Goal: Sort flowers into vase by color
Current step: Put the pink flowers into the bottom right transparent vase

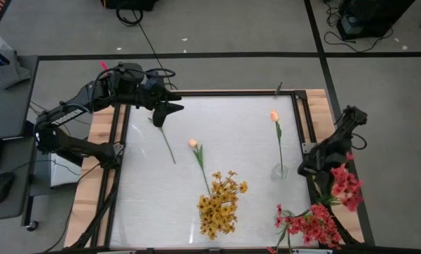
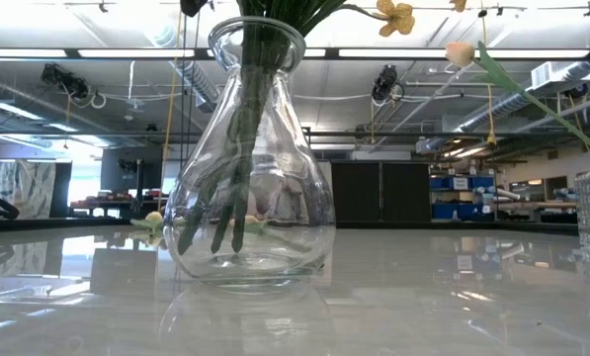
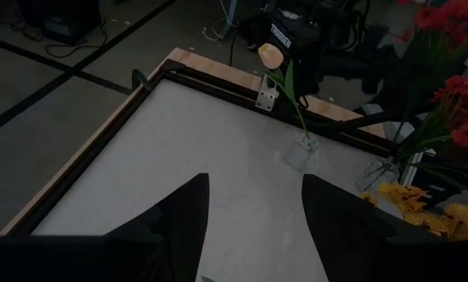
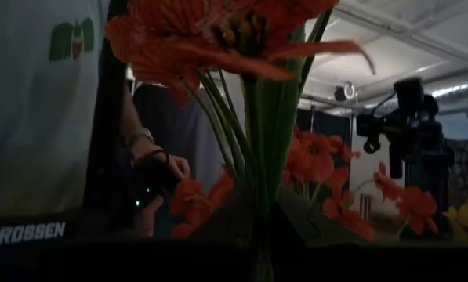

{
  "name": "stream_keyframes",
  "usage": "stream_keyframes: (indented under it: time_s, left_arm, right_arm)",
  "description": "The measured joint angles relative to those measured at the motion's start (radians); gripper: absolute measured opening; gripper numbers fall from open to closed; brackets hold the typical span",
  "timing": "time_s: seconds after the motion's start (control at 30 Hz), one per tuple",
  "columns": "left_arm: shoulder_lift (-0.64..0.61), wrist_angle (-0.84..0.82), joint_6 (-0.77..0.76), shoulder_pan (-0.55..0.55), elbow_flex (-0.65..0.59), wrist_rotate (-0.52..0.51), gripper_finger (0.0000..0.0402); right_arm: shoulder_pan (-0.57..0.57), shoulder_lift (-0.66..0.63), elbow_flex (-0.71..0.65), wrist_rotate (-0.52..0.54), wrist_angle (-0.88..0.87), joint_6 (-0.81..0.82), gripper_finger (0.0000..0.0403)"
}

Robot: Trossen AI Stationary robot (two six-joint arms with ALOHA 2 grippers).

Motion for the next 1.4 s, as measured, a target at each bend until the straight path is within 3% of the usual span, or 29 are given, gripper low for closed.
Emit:
stream_keyframes:
  time_s: [0.63,1.4]
  left_arm:
    - [0.0,0.0,0.0,0.0,0.0,0.0,0.021]
    - [0.0,0.0,0.0,0.0,0.0,0.0,0.021]
  right_arm:
    - [-0.08,0.234,0.013,-0.019,0.246,-0.019,0.0027]
    - [-0.091,0.338,0.013,-0.037,0.26,-0.041,0.0026]
